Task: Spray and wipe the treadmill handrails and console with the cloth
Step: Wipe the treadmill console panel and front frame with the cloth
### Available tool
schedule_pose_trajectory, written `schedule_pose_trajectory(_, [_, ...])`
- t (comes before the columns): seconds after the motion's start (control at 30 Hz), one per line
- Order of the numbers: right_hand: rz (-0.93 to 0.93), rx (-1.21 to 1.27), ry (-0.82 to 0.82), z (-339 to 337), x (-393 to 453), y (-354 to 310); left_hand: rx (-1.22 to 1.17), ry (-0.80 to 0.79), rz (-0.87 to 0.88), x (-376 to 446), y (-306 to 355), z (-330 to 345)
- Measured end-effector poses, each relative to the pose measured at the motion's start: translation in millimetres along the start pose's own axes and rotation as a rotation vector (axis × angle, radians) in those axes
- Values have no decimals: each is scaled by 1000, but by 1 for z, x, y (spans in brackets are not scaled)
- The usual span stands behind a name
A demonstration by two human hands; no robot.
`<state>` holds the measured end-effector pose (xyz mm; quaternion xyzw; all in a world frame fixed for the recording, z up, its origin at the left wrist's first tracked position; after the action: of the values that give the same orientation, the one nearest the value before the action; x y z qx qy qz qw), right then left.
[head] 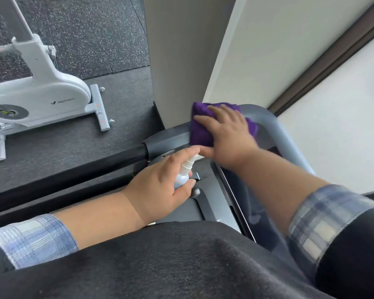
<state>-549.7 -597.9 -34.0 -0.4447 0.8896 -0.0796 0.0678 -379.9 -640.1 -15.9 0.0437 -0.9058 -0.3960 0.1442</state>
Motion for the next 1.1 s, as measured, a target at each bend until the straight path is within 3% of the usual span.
schedule_pose_trajectory(0.1, [-88,12,20,15,-1,-49,2,-9,19,7,7,4])
schedule_pose_trajectory(0.23, [-150,-20,28,8,4,-32,-1,2,16,15,11,9])
schedule_pose_trajectory(0.47, [257,-75,27,-23,4,105,48,-82,70,32,34,35])
schedule_pose_trajectory(0.57, [470,1,21,-32,-8,137,40,-114,92,39,43,43])
schedule_pose_trajectory(0.67, [566,24,28,-31,-44,148,-11,-138,123,47,47,52])
schedule_pose_trajectory(0.8, [566,-79,93,-31,-75,148,-3,-140,151,47,46,58])
schedule_pose_trajectory(0.93, [566,-151,116,-28,-51,146,10,-150,166,43,44,54])
schedule_pose_trajectory(1.1, [372,-193,73,-17,5,114,23,-221,167,28,42,51])
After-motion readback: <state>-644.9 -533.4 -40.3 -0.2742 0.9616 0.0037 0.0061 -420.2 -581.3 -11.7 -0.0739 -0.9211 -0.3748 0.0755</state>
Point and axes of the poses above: each hand's wrist, its own x-axis towards the middle knuckle, its own z-axis out of the palm, y = z × x, the point moved 10 cm from there along x, towards the middle knuckle, and after that the axes turned 7 degrees about z, right-handed, at the moved point
